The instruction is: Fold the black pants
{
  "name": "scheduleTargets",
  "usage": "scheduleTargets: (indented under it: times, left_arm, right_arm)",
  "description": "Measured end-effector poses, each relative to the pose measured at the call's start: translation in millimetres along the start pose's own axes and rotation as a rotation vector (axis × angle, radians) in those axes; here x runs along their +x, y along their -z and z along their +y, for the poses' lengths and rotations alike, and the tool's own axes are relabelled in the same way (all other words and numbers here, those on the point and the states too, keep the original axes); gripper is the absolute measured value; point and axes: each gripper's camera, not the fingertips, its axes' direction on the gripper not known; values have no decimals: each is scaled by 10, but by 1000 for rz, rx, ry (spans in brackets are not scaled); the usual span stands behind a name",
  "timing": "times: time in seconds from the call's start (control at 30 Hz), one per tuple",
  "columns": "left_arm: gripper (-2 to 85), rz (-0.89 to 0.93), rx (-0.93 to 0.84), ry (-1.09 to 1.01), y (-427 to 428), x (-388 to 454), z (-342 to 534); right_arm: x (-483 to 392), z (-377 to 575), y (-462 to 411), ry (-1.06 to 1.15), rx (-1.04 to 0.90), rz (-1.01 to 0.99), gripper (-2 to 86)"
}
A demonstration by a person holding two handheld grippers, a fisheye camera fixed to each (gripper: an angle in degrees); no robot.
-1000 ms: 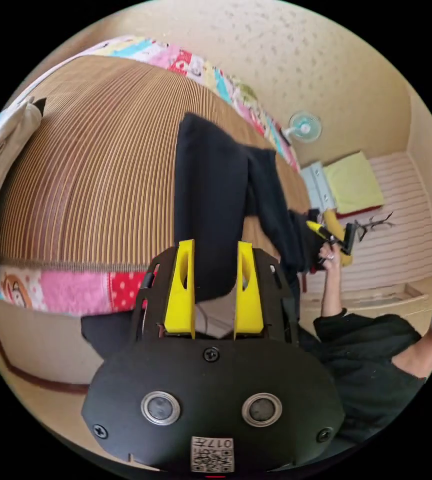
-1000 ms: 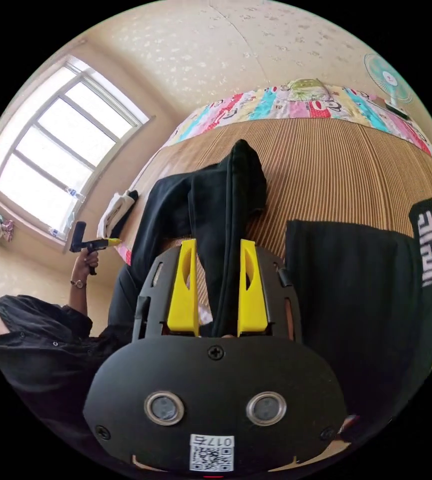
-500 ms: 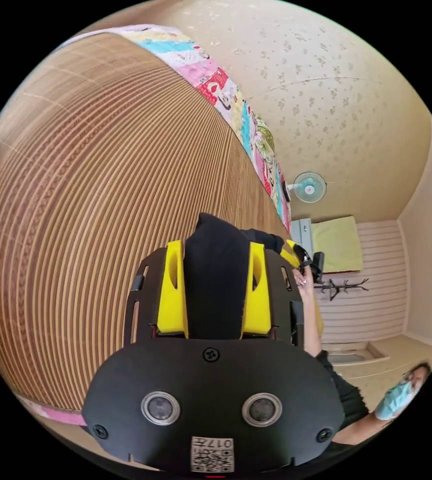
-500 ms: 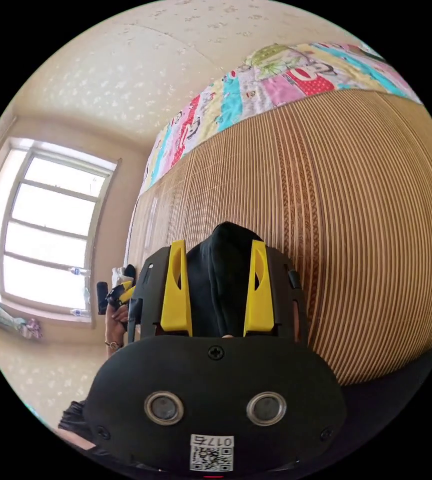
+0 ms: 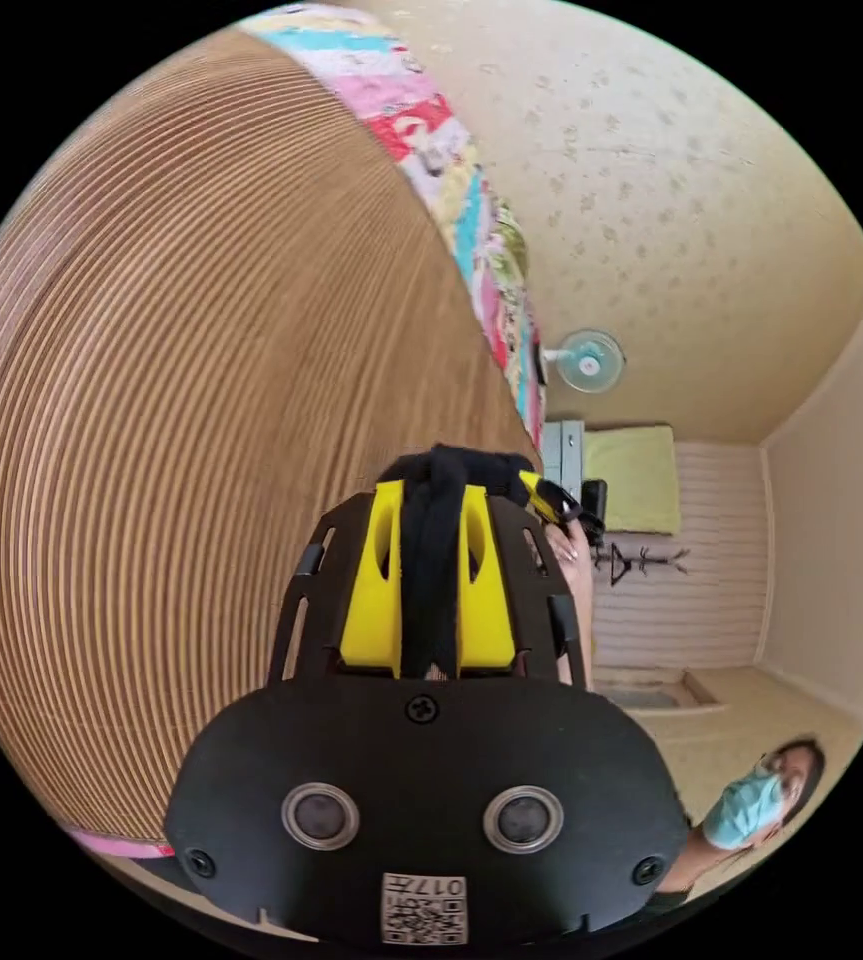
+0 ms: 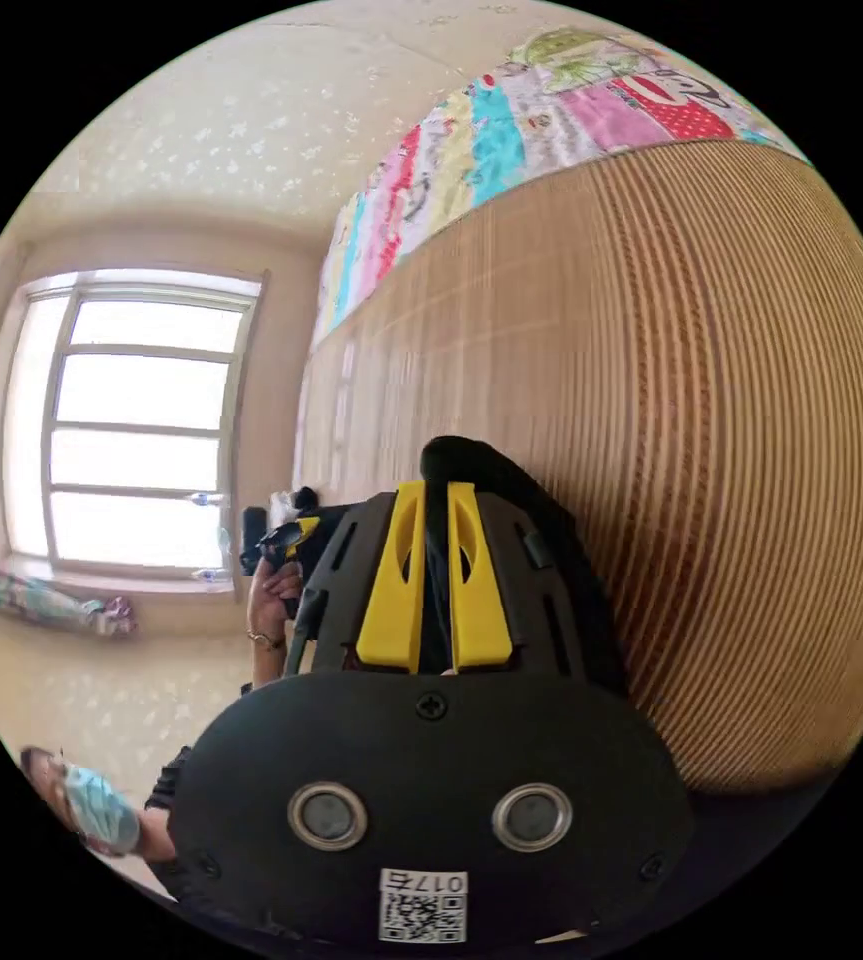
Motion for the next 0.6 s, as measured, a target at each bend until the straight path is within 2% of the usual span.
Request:
scheduleTargets:
  times: [0.03,0.1,0.13,0.2,0.23,0.27,0.33,0.37,0.4,0.47,0.5,0.6]
  left_arm:
    - [78,10,18,-52,75,224,13]
    - [72,42,176,-340,633,1258,255]
    - [70,42,246,-435,826,1527,381]
    - [71,-11,520,-710,1493,2272,885]
    - [72,-41,554,-712,1591,2351,896]
    - [74,-132,580,-631,1692,2391,747]
    - [80,-276,517,-503,1529,2222,267]
    - [87,-366,407,-452,1177,1926,-153]
    - [93,-447,276,-350,764,1400,-503]
    - [106,-479,89,-131,267,414,-651]
    - [116,-424,35,-49,91,-156,-458]
    - [110,-220,36,-85,-52,-1018,394]
  right_arm:
    - [-94,20,119,59,51,-77,39]
    - [-517,185,655,296,263,-323,33]
    - [-610,232,790,336,314,-363,33]
    - [-842,404,1290,418,522,-451,32]
    - [-856,418,1381,408,560,-449,32]
    - [-834,386,1505,337,599,-399,34]
    - [-766,219,1525,217,550,-204,37]
    - [-723,100,1407,163,479,-15,40]
    - [-643,37,1208,97,408,200,44]
    - [-426,45,835,-13,246,450,56]
    - [-294,149,617,-33,159,507,55]
    - [-61,658,216,32,63,430,51]
